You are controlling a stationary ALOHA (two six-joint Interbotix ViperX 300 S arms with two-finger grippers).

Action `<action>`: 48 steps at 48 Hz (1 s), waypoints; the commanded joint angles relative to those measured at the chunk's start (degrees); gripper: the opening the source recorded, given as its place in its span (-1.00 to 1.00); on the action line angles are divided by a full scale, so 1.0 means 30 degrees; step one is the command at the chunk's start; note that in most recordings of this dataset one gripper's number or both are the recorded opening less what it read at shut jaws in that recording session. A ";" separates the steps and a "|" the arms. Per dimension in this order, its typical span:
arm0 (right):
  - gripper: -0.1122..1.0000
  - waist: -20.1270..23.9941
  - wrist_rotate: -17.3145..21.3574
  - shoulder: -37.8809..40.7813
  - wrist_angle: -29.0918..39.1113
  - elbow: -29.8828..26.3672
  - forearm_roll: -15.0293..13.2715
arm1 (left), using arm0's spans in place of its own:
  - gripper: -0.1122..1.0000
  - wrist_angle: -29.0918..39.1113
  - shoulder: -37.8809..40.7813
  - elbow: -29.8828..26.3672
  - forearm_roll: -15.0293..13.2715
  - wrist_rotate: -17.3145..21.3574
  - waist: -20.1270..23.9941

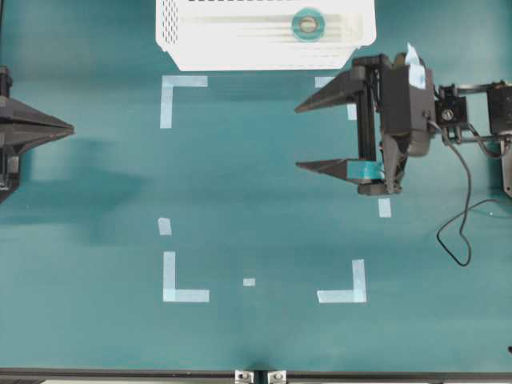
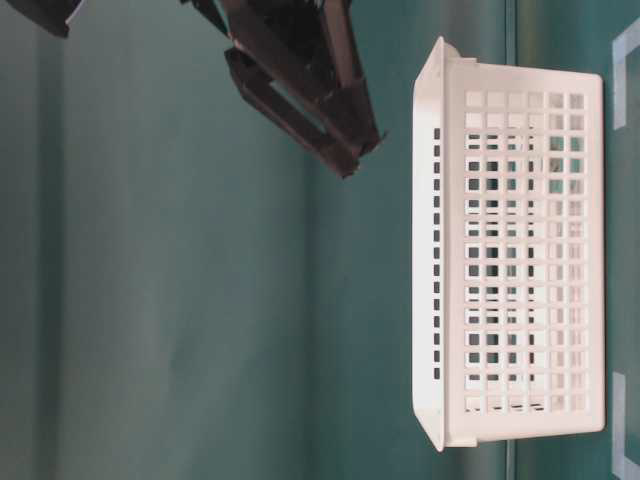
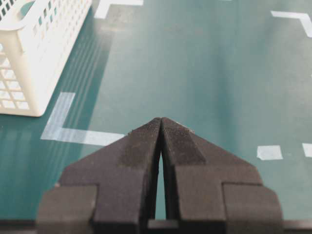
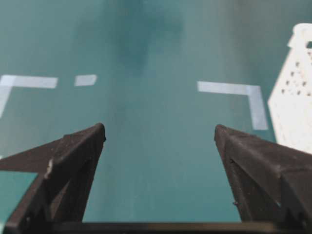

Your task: Put the tape in the middle into the white basket.

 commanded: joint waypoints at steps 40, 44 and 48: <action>0.92 0.0381 0.0000 -0.3984 -0.0615 0.2549 0.0000 | -0.98 -0.0146 0.0146 -0.0205 0.0000 0.0000 0.0088; 0.92 0.0381 0.0000 -0.4834 -0.0586 0.3047 0.0000 | -0.98 -0.0146 0.0146 -0.0234 0.0000 0.0000 0.0088; 0.92 0.0381 0.0000 -0.5889 -0.0527 0.3633 0.0000 | -0.98 -0.0146 0.0146 -0.0234 0.0029 0.0000 0.0088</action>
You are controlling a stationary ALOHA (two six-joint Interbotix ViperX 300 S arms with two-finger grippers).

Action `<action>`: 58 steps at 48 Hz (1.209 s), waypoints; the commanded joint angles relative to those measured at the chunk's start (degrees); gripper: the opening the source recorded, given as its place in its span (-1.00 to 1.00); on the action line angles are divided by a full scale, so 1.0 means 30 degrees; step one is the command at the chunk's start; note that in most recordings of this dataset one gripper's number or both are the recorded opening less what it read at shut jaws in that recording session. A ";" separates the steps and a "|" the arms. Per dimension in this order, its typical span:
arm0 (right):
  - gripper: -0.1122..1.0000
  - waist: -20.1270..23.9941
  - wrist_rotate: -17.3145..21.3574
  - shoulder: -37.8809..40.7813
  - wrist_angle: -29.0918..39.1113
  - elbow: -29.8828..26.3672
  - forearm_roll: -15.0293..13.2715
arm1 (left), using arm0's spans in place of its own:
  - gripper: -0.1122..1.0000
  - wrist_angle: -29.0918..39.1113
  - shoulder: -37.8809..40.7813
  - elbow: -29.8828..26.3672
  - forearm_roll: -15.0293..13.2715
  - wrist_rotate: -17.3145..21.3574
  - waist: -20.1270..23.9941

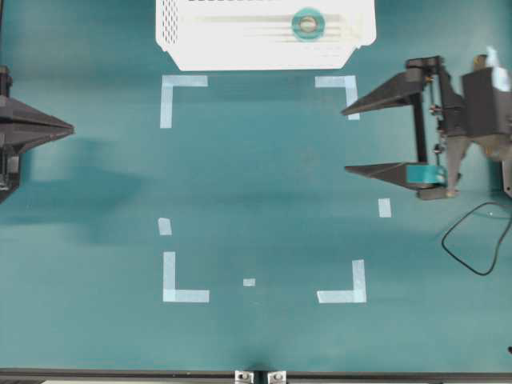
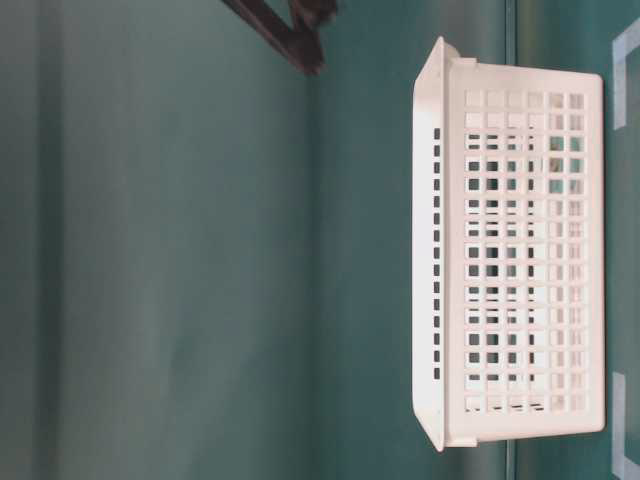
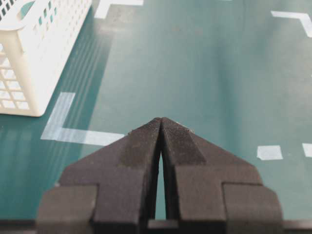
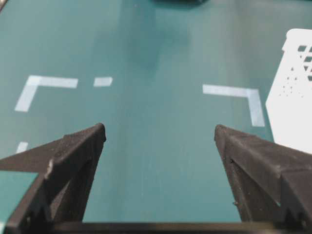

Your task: Put the tape in the middle into the white basket.

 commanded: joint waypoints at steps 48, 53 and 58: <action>0.92 0.0059 0.0557 -1.0049 0.2168 0.5508 0.0059 | -0.98 -0.0176 0.0146 -0.0234 0.0029 0.0000 0.0117; 0.92 0.0088 0.0879 -1.0195 0.2432 0.5684 0.0029 | -0.98 -0.0146 0.0146 -0.0234 0.0000 0.0000 0.0117; 0.92 0.0088 0.0938 -1.0430 0.2549 0.5977 0.0000 | -0.98 -0.0146 0.0146 -0.0234 0.0000 0.0000 0.0117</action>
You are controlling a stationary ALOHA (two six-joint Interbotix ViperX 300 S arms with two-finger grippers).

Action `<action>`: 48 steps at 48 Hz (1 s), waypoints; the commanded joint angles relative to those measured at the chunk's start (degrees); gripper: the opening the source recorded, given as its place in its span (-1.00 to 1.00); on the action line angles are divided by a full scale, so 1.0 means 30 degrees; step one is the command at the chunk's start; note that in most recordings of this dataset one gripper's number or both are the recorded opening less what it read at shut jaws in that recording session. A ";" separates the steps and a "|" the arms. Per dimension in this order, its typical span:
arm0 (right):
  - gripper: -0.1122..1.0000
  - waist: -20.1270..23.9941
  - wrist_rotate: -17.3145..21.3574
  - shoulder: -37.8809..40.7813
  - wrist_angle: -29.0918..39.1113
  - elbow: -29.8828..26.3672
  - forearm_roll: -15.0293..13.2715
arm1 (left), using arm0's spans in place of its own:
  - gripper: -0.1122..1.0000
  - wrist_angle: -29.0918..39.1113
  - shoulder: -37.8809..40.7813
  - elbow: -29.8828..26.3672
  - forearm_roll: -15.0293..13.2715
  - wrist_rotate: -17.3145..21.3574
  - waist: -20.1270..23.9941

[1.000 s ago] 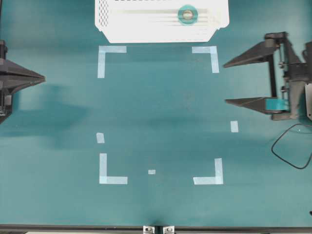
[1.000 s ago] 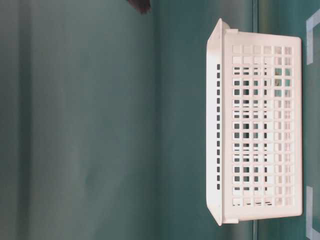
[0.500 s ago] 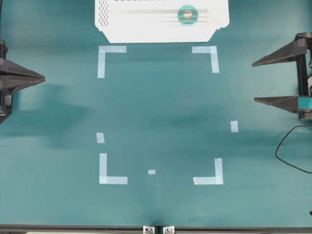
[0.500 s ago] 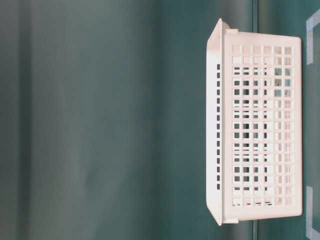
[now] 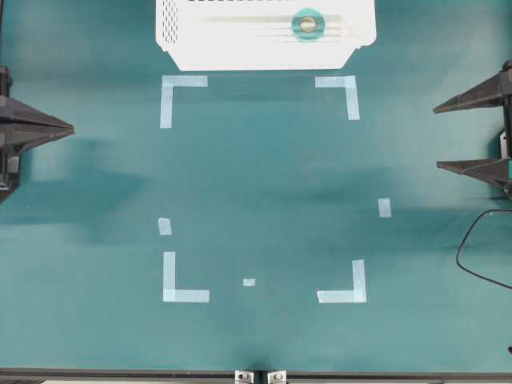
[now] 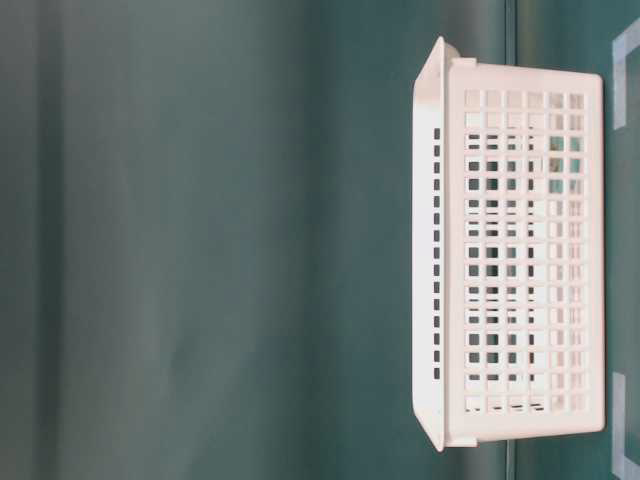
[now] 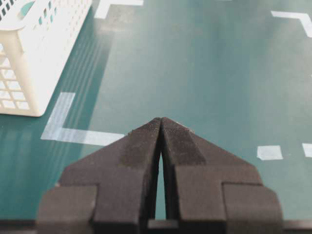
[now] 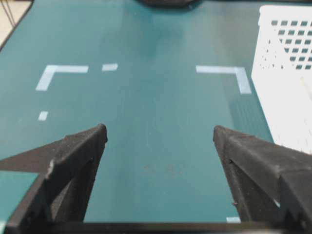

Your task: Put the tape in the middle into the white basket.

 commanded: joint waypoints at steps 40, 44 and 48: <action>0.92 0.0029 0.0029 -0.1172 0.0234 0.2783 -0.0029 | -0.98 -0.0146 0.0146 -0.0234 0.0000 0.0000 0.0088; 0.93 0.0029 0.0029 -0.1201 0.0234 0.3076 -0.0029 | -0.98 -0.0146 0.0146 -0.0234 0.0029 0.0000 0.0088; 0.93 0.0029 0.0059 -0.1172 0.0234 0.3398 -0.0029 | -0.98 -0.0146 0.0146 -0.0205 0.0029 0.0000 0.0088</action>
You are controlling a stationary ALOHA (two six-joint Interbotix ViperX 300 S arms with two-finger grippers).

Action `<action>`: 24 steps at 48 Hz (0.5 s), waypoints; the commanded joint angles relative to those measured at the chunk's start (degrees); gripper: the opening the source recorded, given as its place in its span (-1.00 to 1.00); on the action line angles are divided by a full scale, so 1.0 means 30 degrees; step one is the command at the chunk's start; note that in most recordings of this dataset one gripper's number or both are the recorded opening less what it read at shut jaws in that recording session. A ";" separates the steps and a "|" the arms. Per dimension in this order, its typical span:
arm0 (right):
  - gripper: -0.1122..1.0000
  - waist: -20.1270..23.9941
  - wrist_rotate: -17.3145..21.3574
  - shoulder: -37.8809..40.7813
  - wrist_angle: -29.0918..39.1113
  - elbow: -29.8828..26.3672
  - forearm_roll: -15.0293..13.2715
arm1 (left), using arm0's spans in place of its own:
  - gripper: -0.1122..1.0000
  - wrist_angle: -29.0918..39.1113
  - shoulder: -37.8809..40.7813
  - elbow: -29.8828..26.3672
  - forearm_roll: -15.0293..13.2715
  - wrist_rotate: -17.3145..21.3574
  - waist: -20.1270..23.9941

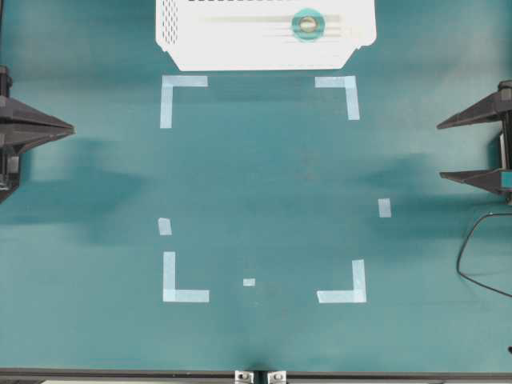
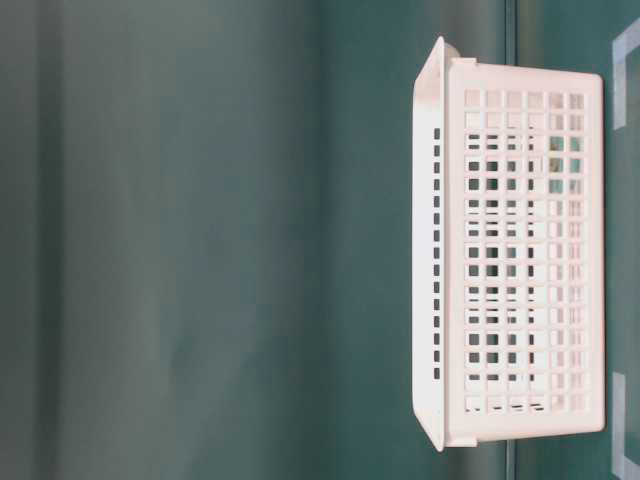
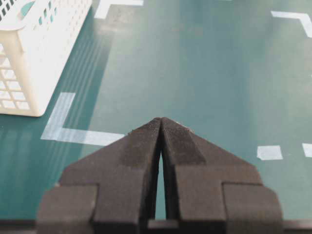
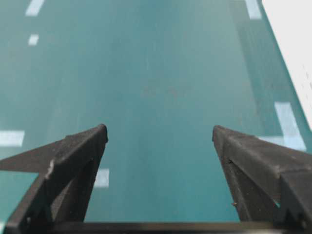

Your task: Put the tape in the middle into the white basket.

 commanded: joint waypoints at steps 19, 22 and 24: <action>0.93 0.0029 0.0029 0.0146 -0.0146 0.0469 -0.0029 | -0.98 -0.0146 0.0146 -0.0234 0.0029 0.0000 0.0088; 0.93 0.0029 0.0029 0.0146 -0.0146 0.0469 -0.0029 | -0.98 -0.0146 0.0146 -0.0234 0.0029 0.0000 0.0088; 0.93 0.0029 0.0029 0.0146 -0.0146 0.0469 -0.0029 | -0.98 -0.0146 0.0146 -0.0234 0.0000 0.0000 0.0088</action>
